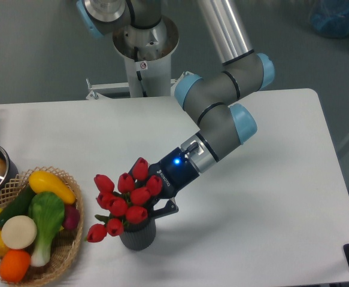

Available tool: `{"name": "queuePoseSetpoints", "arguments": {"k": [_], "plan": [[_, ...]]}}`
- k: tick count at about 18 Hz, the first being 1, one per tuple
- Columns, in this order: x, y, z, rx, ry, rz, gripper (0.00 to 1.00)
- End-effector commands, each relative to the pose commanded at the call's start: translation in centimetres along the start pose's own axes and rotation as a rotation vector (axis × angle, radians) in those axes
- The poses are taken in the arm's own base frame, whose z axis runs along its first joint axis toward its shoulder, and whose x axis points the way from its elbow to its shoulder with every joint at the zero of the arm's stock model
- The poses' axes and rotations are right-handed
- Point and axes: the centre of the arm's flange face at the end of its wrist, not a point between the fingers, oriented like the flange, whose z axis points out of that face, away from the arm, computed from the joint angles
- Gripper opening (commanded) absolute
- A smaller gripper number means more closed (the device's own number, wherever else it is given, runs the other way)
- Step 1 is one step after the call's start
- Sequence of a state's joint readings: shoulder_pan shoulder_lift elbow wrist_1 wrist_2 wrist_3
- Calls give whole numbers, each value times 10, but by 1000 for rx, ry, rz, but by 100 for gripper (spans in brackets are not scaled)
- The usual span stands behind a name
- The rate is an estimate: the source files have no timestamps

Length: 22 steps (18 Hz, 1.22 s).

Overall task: Pick up the flowers from the vase
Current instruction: 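Close the gripper on the tulip stems, then lift the tulip bouquet up out of the grey vase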

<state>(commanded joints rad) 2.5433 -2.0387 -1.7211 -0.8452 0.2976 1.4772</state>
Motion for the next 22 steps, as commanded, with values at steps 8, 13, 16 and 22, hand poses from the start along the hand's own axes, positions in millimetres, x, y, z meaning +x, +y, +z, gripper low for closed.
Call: {"name": "queuePoseSetpoints", "arguments": {"k": [8,13,16,22], "plan": [[0,-9,-6,0,-9,9,35],[3,-28,-19,4,-30,25,35],[7,-44,-24,6,-39,-2,36],[17,-74,-32,1,-53,-48,36]]}}
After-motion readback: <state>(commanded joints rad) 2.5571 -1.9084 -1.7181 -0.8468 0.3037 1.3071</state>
